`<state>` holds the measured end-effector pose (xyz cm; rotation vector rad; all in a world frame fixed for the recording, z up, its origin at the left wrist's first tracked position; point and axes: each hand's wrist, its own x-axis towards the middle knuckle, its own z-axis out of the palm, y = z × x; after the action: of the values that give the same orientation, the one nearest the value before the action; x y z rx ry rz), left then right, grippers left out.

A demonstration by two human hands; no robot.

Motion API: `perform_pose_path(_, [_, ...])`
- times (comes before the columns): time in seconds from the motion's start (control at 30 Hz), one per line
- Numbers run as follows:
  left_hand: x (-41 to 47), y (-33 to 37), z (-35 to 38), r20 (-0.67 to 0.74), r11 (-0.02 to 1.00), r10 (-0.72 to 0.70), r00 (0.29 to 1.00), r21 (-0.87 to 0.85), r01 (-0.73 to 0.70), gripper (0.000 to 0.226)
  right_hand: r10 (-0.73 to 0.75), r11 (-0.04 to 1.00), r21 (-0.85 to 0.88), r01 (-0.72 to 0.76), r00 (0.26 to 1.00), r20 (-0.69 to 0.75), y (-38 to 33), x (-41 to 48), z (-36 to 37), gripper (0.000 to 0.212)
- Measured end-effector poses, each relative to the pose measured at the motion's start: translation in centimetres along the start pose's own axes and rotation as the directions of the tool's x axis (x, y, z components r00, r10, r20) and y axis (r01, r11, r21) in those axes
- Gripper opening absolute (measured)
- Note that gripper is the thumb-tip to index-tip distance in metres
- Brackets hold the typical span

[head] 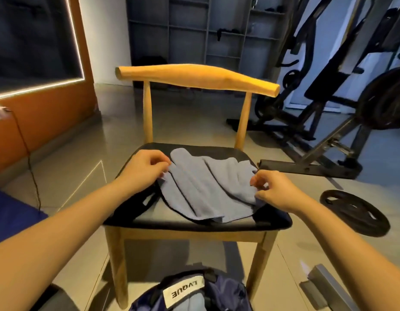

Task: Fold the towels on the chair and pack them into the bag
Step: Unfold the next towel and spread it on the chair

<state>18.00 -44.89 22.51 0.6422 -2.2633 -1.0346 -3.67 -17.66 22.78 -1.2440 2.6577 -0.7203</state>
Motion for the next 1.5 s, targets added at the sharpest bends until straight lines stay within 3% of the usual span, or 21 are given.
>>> perform_pose_path(0.07, [0.8, -1.5, -0.8, -0.168, 0.966, -0.103, 0.98, 0.217, 0.138, 0.015, 0.045, 0.999, 0.013, -0.045, 0.999, 0.001, 0.6, 0.3, -0.3, 0.021])
perform_pose_path(0.13, [0.9, -2.7, -0.7, -0.145, 0.902, -0.234, 0.961, 0.338, 0.271, 0.012, 0.123, 0.987, 0.113, -0.114, 0.99, -0.069, 0.9, 0.5, -0.6, 0.01])
perform_pose_path(0.17, [0.9, -3.1, -0.4, -0.111, 0.884, -0.295, 0.949, 0.346, 0.315, 0.02, 0.165, 0.976, 0.166, -0.144, 0.978, -0.125, 0.9, 0.6, -0.6, 0.005])
perform_pose_path(0.27, [1.1, -3.8, 0.7, -0.038, 0.892, -0.366, 0.93, 0.271, 0.362, 0.035, 0.309, 0.919, 0.323, -0.228, 0.923, -0.229, 1.0, 1.0, -0.5, 0.025])
perform_pose_path(0.37, [1.4, -3.4, 2.0, -0.041, 0.909, -0.353, 0.935, 0.22, 0.353, 0.032, 0.401, 0.859, 0.378, -0.345, 0.913, -0.076, 0.4, 1.3, 0.3, 0.033])
perform_pose_path(0.5, [1.7, -1.5, 3.0, -0.081, 0.95, -0.311, 0.947, -0.018, 0.311, 0.027, 0.435, 0.818, 0.39, -0.422, 0.899, 0.06, 0.0, 1.7, 0.4, 0.016])
perform_pose_path(0.63, [1.6, 0.7, 2.7, -0.204, 0.946, -0.241, 0.949, -0.27, 0.182, 0.028, 0.45, 0.751, 0.563, -0.345, 0.891, -0.054, 0.6, 1.7, -0.6, 0.006])
perform_pose_path(0.73, [1.2, 2.3, 2.5, -0.381, 0.99, -0.084, 0.921, -0.136, 0.034, 0.023, 0.453, 0.707, 0.687, -0.171, 0.855, -0.253, 0.7, 1.8, -1.8, 0.012])
perform_pose_path(0.87, [-0.1, 5.4, 2.6, -0.503, 0.982, 0.187, 0.844, 0.074, -0.173, 0.022, 0.211, 0.826, 0.557, 0.088, 0.868, -0.45, -1.5, 0.1, -2.0, 0.006])
perform_pose_path(0.93, [-0.3, 5.8, 3.3, -0.43, 0.969, 0.246, 0.869, 0.13, -0.21, 0.018, 0.057, 0.854, 0.496, 0.159, 0.918, -0.392, -2.4, -0.9, -0.9, 0.005])
perform_pose_path(1.0, [-0.5, 5.0, 4.6, -0.277, 0.957, 0.251, 0.927, 0.212, -0.196, 0.017, -0.054, 0.893, 0.426, 0.146, 0.974, -0.219, -2.1, -1.3, 0.6, 0.006])
perform_pose_path(1.13, [-1.7, 2.8, 6.6, 0.033, 0.888, 0.212, 0.977, 0.41, -0.207, 0.012, -0.097, 0.976, 0.19, 0.103, 0.995, -0.039, -0.5, -1.4, 1.9, 0.005])
perform_pose_path(1.23, [-2.6, 2.8, 6.1, 0.172, 0.947, 0.129, 0.977, 0.272, -0.173, 0.013, -0.07, 0.976, 0.204, 0.074, 0.997, -0.029, -0.3, -1.4, 1.5, 0.006])
perform_pose_path(1.3, [-2.7, 2.8, 5.2, 0.206, 0.973, 0.066, 0.976, 0.202, -0.108, 0.025, -0.048, 0.983, 0.174, 0.056, 0.997, -0.053, -0.2, -1.2, 1.5, 0.005])
perform_pose_path(1.37, [-2.7, 2.8, 4.2, 0.162, 0.991, 0.01, 0.987, 0.133, -0.031, 0.03, -0.086, 0.996, 0.016, 0.088, 0.991, -0.099, -0.4, -1.3, 1.7, 0.015])
perform_pose_path(1.43, [-2.6, 2.6, 3.5, 0.139, 0.993, -0.117, 0.983, -0.003, 0.118, 0.028, -0.171, 0.98, -0.118, 0.159, 0.98, -0.1, -1.3, -1.6, 1.8, 0.032])
perform_pose_path(1.5, [-2.8, 2.3, 2.9, 0.197, 0.972, -0.232, 0.952, 0.018, 0.233, 0.02, -0.308, 0.924, -0.265, 0.275, 0.947, -0.092, -2.3, -1.9, 2.0, 0.041])
